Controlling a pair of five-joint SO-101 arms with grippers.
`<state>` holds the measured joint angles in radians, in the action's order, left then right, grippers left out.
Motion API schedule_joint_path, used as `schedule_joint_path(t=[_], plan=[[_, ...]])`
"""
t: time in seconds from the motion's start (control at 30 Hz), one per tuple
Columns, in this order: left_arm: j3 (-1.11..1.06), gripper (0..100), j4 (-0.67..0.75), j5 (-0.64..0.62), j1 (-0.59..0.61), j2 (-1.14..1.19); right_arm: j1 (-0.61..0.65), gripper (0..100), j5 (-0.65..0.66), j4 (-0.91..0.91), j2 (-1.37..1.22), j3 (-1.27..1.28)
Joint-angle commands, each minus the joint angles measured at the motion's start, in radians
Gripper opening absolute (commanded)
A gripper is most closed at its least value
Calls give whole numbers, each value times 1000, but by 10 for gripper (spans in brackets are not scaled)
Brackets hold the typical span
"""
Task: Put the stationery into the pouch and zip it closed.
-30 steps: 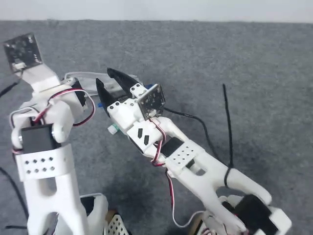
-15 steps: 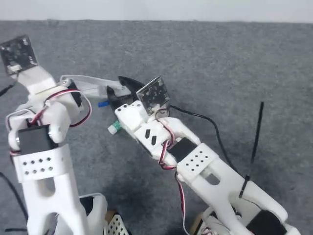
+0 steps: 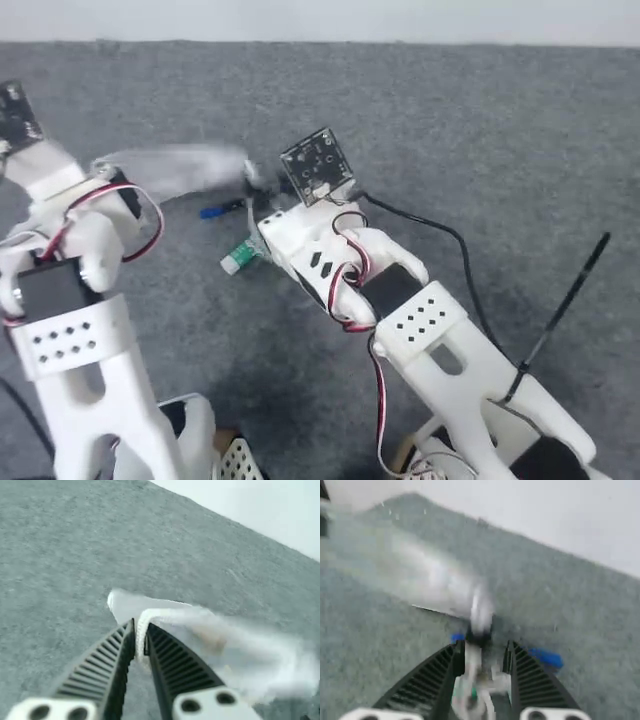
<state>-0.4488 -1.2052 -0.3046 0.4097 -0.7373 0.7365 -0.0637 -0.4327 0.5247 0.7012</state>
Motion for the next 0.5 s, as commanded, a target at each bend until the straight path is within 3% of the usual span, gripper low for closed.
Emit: schedule_joint_path(t=[0.0, 0.37, 0.47], plan=[[21, 11, 23, -6, 40, -6, -18, 124, 9, -107, 44, -84], [22, 11, 26, -11, 87, -8, -108, 118, 15, -133, 31, -86], [22, 11, 26, -11, 87, -8, -119, 118, 77, -133, -35, -89]])
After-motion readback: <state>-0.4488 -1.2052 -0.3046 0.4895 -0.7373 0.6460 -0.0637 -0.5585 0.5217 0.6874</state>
